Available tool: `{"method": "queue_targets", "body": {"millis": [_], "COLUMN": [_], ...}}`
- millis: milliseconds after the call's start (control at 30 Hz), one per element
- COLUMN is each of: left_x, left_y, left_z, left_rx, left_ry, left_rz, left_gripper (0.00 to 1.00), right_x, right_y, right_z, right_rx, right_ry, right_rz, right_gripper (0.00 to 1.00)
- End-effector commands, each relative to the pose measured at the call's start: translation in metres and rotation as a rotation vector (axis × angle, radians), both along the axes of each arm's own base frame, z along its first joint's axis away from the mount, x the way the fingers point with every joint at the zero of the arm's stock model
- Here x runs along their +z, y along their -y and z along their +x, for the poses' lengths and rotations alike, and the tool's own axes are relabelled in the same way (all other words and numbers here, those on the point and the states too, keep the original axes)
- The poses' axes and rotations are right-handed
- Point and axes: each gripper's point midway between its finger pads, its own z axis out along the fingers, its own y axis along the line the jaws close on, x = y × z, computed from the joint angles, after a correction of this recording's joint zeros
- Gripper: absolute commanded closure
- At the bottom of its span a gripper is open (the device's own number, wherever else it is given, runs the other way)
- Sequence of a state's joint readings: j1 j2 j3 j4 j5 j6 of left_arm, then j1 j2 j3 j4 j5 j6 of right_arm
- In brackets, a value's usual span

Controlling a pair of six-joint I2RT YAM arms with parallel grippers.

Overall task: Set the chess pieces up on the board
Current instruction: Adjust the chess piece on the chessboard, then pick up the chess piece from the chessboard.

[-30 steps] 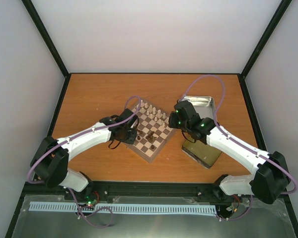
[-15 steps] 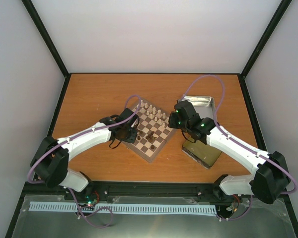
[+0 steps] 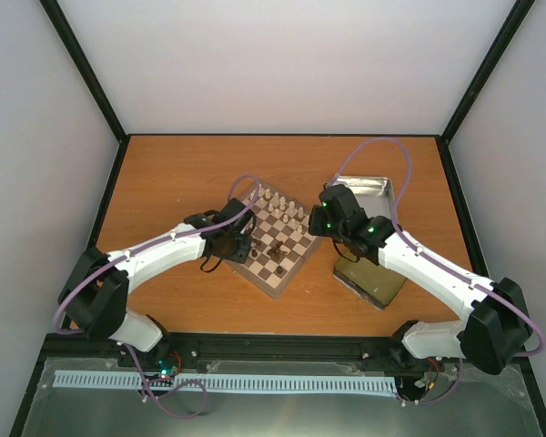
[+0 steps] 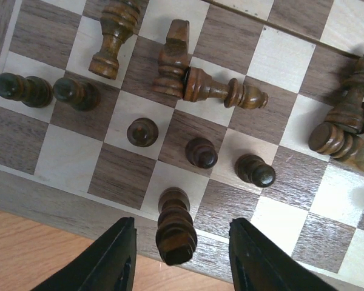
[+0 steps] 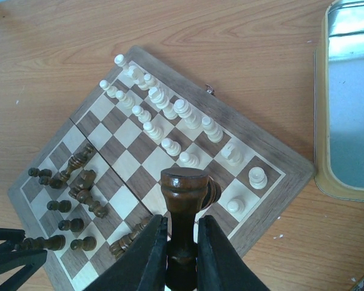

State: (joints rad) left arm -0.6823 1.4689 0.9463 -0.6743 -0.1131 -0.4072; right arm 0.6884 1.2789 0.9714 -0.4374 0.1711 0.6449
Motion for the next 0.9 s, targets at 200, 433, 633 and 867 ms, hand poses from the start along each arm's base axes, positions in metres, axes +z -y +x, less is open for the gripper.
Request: {"method": "queue_targets", "body": {"millis": [200,433,633,867], "left_x": [0.064,0.124,0.192,0.217], "left_y": [-0.001,0.005,0.016,0.040], "left_z": [0.017,0.022,0.020,0.003], "left_rx": [0.063,0.120,0.139,0.070], "left_ry": [0.133,0.285,0.440,0.406], "left_rz": [-0.061,-0.256,-0.524,-0.754], "left_gripper": [0.44,0.38,0.32,0.24], "right_x": [-0.001,0.031,0.041,0.059], "right_y": [-0.040,-0.083,-0.101,-0.119], "right_z": [-0.009,-0.028,-0.045,-0.070], "right_rx": [0.195,0.496,0.740,0.974], "right_ry": [-0.032,0.083,0.214,0.305], "right_rz": [0.127,0.275,0.260,0.326], "right_gripper": [0.87,0.87,0.87,0.87]}}
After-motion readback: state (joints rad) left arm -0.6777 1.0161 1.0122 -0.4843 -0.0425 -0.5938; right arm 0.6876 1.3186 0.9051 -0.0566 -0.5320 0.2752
